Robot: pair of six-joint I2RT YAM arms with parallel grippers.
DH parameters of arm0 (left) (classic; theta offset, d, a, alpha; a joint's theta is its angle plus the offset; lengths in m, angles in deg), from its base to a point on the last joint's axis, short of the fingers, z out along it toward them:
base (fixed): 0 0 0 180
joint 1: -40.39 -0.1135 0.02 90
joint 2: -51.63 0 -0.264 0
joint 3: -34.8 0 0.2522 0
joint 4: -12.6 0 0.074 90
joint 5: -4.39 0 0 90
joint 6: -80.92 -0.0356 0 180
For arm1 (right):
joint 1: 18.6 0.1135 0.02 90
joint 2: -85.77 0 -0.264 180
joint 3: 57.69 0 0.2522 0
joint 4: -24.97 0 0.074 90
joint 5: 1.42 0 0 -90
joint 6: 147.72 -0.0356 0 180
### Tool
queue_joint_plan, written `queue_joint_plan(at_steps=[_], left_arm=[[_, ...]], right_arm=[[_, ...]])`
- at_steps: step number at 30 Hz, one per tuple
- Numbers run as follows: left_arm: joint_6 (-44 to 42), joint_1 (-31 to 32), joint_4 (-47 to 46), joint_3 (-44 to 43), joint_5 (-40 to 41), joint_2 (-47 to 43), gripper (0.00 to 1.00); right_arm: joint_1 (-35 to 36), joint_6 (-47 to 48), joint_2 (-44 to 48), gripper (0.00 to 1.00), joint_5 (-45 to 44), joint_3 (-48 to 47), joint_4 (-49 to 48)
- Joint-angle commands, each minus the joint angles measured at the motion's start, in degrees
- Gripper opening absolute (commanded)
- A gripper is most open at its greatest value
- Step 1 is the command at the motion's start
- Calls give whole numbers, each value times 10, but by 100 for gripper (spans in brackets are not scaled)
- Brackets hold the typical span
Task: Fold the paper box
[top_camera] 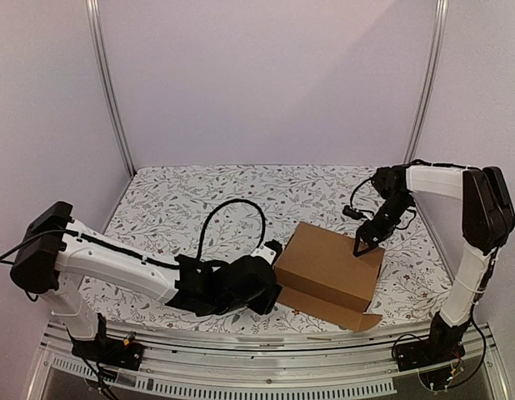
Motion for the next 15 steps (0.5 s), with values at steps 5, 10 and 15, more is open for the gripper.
queue_joint_plan(at_steps=[5, 10, 15], left_arm=[[43, 35, 16, 112, 52, -76, 67], [-11, -1, -44, 160, 17, -75, 58], [-66, -26, -134, 185, -56, -78, 50]], right_arm=[[-2, -12, 138, 78, -99, 56, 38], [11, 39, 215, 79, -57, 75, -14], [67, 70, 219, 77, -43, 82, -47]])
